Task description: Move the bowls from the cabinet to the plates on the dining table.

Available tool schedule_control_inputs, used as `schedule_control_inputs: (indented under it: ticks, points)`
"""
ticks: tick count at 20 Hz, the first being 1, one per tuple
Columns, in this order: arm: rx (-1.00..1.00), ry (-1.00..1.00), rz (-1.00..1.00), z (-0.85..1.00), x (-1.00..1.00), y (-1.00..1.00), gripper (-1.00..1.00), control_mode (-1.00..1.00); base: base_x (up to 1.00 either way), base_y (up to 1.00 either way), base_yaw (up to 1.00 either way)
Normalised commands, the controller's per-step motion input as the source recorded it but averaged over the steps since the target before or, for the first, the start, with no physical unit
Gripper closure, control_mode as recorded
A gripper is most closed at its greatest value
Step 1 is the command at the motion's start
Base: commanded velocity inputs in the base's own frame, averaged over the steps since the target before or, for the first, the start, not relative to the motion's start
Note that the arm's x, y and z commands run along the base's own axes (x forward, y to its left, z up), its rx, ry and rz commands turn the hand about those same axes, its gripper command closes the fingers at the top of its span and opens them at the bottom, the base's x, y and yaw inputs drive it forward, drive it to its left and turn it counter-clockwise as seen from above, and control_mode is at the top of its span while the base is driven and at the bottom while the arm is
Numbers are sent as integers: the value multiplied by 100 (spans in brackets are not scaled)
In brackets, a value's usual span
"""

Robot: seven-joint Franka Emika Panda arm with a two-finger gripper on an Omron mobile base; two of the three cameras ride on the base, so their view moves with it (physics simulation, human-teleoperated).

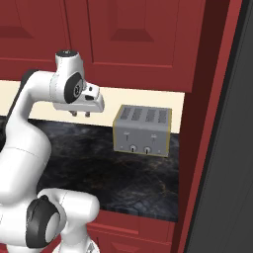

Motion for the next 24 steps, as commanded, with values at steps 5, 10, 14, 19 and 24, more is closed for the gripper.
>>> schedule_control_inputs:
  ticks: [5, 10, 14, 19, 24]
  points:
    - [0, -1, 0, 0, -3, 0, -100, -100, 0, 0, 0]
    - [0, -16, 0, 10, -9, 0, -100, -100, 0, 0, 0]
    - [0, -19, 0, 20, -13, 0, -100, -100, 0, 0, 0]
    - [3, -22, 0, 29, -9, 0, -100, -100, 0, 0, 0]
    - [4, -22, 0, 32, 0, 0, -100, -100, 0, 0, 0]
